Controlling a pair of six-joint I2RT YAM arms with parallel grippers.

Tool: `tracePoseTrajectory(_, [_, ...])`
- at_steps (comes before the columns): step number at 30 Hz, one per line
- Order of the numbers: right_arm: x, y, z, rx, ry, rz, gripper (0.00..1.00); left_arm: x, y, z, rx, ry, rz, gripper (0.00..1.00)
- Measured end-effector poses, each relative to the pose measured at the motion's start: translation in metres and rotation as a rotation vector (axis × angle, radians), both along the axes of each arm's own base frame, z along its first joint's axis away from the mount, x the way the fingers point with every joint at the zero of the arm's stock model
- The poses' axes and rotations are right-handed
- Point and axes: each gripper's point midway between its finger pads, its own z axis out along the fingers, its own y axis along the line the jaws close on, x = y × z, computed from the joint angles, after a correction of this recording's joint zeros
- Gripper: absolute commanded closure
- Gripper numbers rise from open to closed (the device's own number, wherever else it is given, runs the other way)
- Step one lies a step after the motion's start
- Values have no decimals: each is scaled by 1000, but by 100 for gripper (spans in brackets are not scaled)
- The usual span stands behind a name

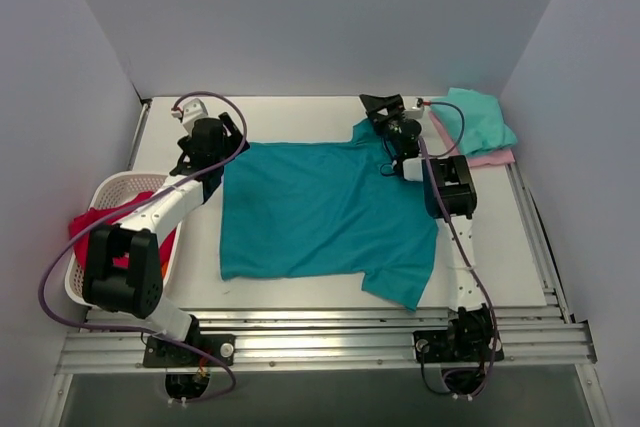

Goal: Fold and stack the t-shirts
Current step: Flatten out the tshirt

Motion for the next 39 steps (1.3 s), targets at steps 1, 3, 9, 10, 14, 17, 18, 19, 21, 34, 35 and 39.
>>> tracePoseTrajectory(1, [-3,-2,0,-2,12,0,0,0,0,0,0,-1,0,5])
tracePoseTrajectory(3, [-7,-7,4,-4,30,-4,0,0,0,1,0,-3,0,5])
tracePoseTrajectory(9, [-32,-25,49,-57,12,-30,0,-2,1,11,-2,-25,3,5])
tracePoseTrajectory(10, [-40,-29,62,-85,-1,-42,0,-2,1,14,-4,-31,4,5])
tracePoseTrajectory(14, [-68,-50,119,-213,-71,-144,0,-4,2,25,-10,-58,5,5])
tracePoseTrajectory(17, [-83,-66,155,-317,-64,-248,0,-4,2,28,-12,-64,4,5])
tracePoseTrajectory(18, [-85,-72,161,-347,-44,-283,0,-4,2,28,-13,-64,2,5])
tracePoseTrajectory(19, [-86,-77,162,-374,-16,-311,0,-4,1,27,-14,-63,1,5])
tracePoseTrajectory(21, [-81,-82,153,-431,56,-341,0,-5,1,27,-17,-62,-2,5])
tracePoseTrajectory(34, [-72,-43,-55,-723,594,-199,0,-13,-2,14,-27,-33,-24,5])
tracePoseTrajectory(35, [-68,-38,-52,-723,587,-193,0,-13,-2,13,-27,-33,-24,5])
tracePoseTrajectory(39, [-59,-22,-36,-719,551,-182,0,-13,-3,14,-30,-34,-26,5])
